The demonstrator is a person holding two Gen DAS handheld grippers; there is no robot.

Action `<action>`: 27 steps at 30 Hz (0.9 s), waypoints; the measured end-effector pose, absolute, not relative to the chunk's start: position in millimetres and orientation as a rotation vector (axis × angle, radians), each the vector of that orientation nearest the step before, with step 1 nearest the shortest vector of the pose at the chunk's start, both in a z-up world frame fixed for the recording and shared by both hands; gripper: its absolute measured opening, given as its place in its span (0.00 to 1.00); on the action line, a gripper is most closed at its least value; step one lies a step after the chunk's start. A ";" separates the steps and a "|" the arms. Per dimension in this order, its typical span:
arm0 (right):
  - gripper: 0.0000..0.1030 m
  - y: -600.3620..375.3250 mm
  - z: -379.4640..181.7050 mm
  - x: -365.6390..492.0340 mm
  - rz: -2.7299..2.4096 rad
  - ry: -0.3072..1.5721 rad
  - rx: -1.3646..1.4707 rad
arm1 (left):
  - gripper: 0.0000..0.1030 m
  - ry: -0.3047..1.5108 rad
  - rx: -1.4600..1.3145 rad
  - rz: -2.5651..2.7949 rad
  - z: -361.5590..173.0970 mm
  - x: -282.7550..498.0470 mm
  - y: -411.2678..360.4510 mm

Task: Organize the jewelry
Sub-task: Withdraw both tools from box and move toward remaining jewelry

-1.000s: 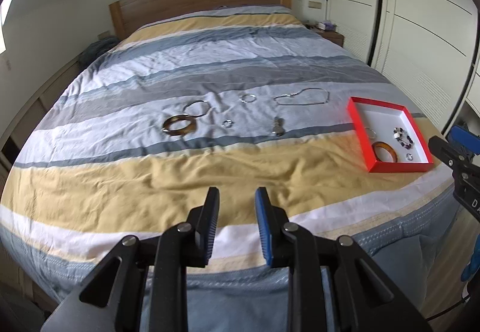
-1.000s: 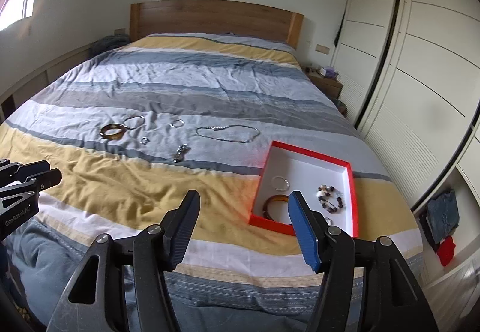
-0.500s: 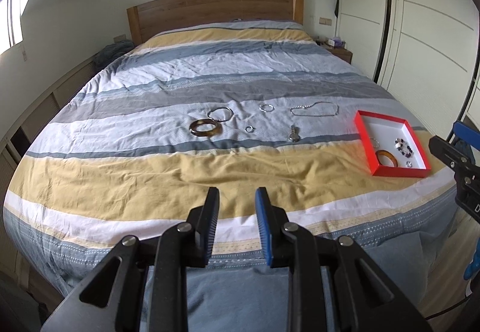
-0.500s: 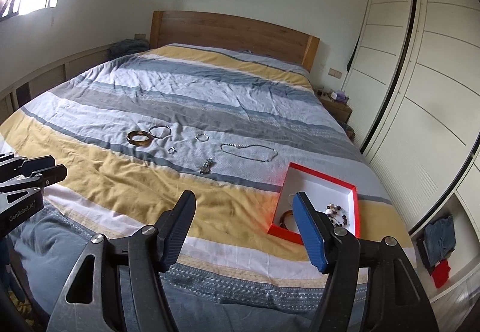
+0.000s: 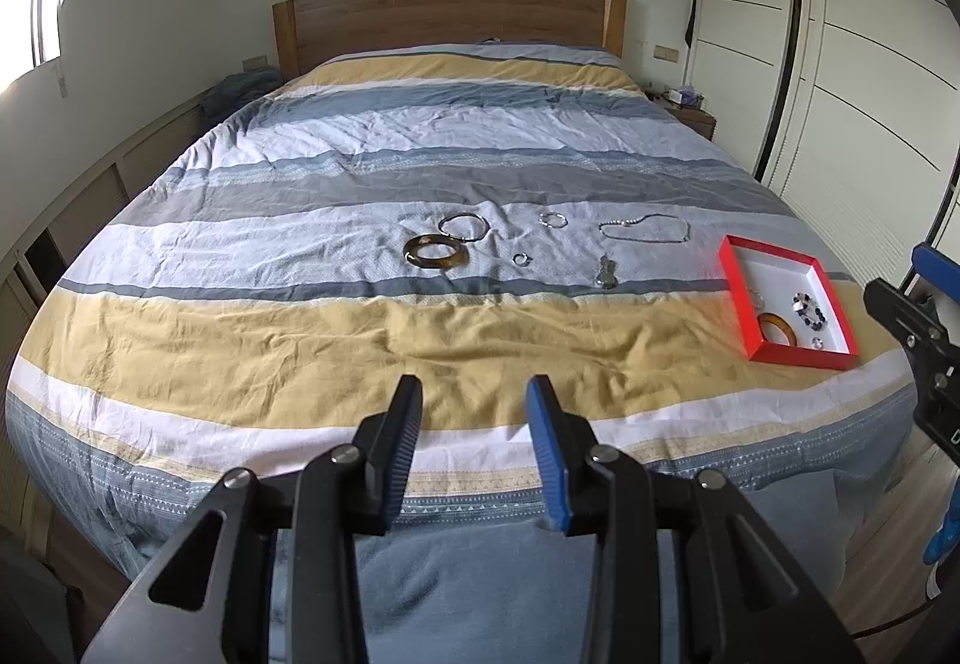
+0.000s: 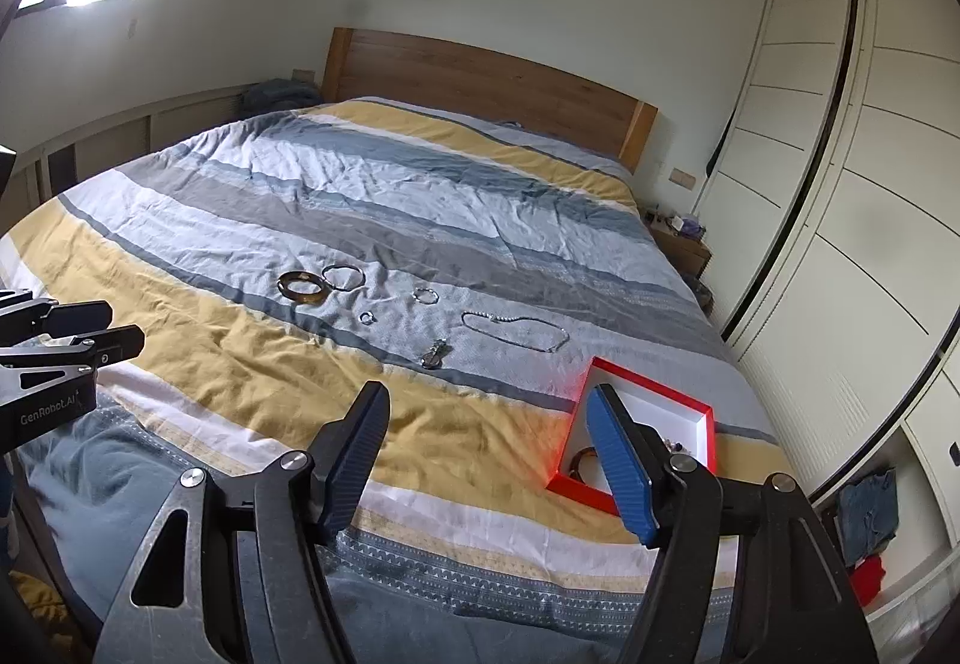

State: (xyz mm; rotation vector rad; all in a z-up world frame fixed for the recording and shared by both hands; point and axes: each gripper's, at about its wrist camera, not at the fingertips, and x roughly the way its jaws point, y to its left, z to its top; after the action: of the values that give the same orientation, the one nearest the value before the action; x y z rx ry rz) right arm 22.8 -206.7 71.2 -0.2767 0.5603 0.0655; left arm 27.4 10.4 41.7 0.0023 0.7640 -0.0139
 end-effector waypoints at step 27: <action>0.57 -238.2 -0.1 181.0 0.218 0.722 0.012 | 0.37 0.854 -0.072 0.063 -9.8 191.2 83.0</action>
State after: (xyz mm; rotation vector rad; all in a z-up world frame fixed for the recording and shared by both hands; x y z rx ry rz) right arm 181.0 -238.2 -0.1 0.0125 0.7216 0.2183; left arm 191.2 83.0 -9.8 -0.0717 0.8545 0.0626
